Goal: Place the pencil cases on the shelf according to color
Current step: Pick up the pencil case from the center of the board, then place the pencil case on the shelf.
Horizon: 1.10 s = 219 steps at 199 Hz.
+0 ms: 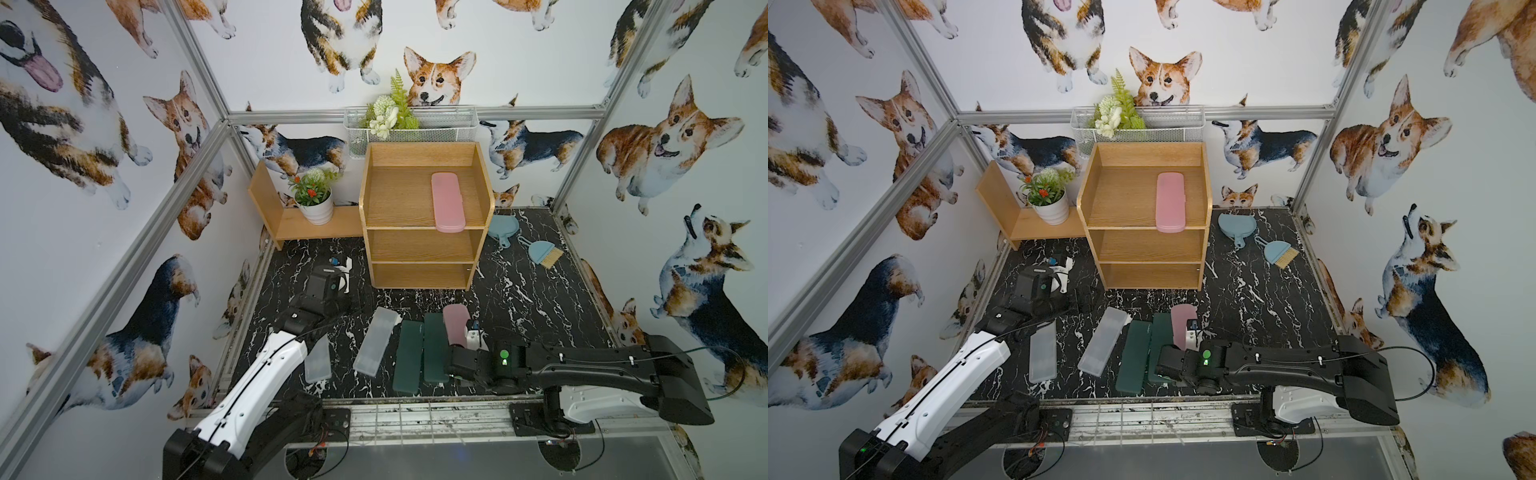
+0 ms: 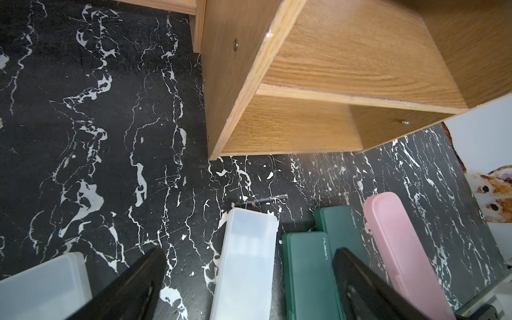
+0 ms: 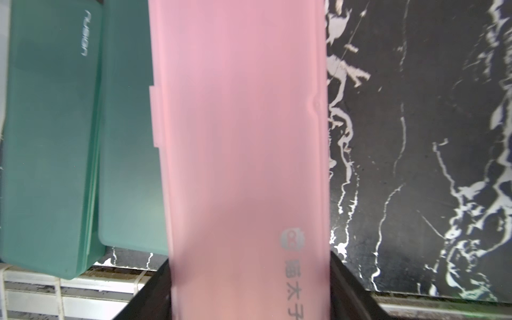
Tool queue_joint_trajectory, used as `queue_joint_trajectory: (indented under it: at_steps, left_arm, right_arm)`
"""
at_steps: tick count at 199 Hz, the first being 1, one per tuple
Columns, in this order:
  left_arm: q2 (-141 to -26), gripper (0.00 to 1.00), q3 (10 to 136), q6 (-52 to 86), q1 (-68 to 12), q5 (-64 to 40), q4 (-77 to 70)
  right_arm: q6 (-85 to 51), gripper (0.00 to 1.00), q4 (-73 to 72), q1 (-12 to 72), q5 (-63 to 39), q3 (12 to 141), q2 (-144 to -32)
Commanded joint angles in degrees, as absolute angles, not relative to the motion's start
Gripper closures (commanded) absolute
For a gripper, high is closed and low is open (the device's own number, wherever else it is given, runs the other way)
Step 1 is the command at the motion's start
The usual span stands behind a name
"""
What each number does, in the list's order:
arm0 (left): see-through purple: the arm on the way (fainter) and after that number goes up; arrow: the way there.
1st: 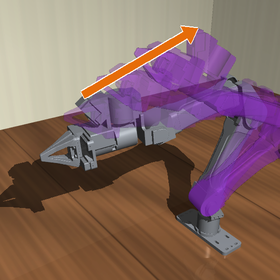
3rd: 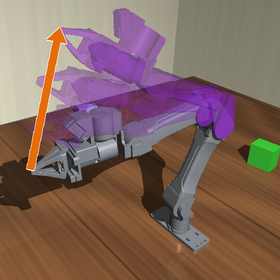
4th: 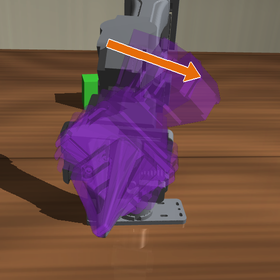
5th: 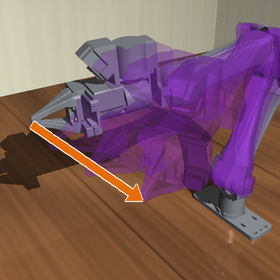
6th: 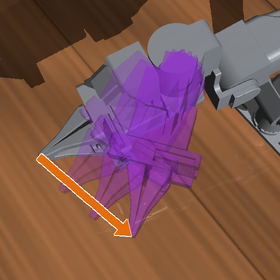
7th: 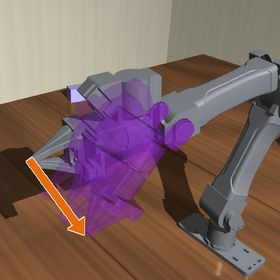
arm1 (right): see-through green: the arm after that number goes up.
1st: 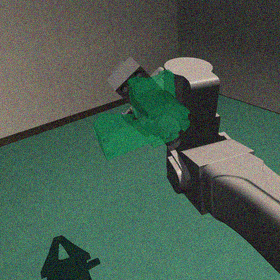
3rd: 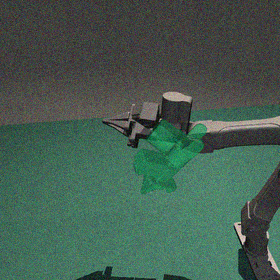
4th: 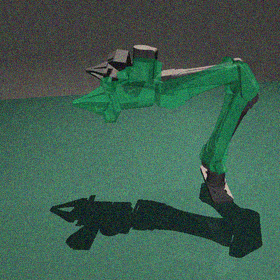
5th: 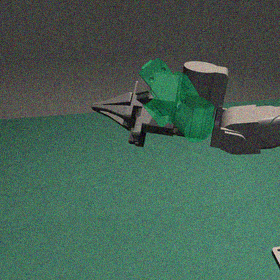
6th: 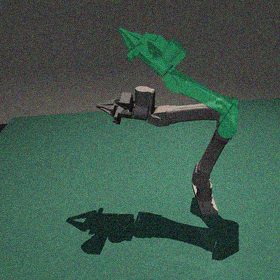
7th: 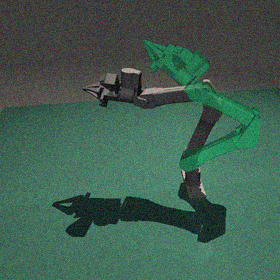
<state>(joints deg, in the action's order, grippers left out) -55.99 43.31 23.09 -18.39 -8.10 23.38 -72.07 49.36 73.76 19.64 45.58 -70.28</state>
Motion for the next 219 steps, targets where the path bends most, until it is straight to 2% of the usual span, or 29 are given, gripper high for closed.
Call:
queue_joint_trajectory:
  at_steps: [1,68,145,219]
  left_arm:
    - [-55.8,0.0,43.2,22.7,-18.4,-8.1,23.1]
    - [-55.9,0.01,45.6,25.3,-18.4,-9.9,23.2]
    - [-58.7,0.01,53.4,24.9,-18.3,-9.7,23.7]
    - [-60.6,0.01,55.5,23.7,-18.3,-9.2,23.6]
  right_arm:
    - [-73.1,0.46,53.8,74.1,23.3,48.4,-69.2]
    - [-69.5,0.53,59.5,74.5,28.4,62.1,-68.4]
    - [-61.9,0.53,58.8,74.5,31.8,75.5,-71.3]
    - [-52.7,0.52,56.1,72.5,35.3,87.9,-75.4]
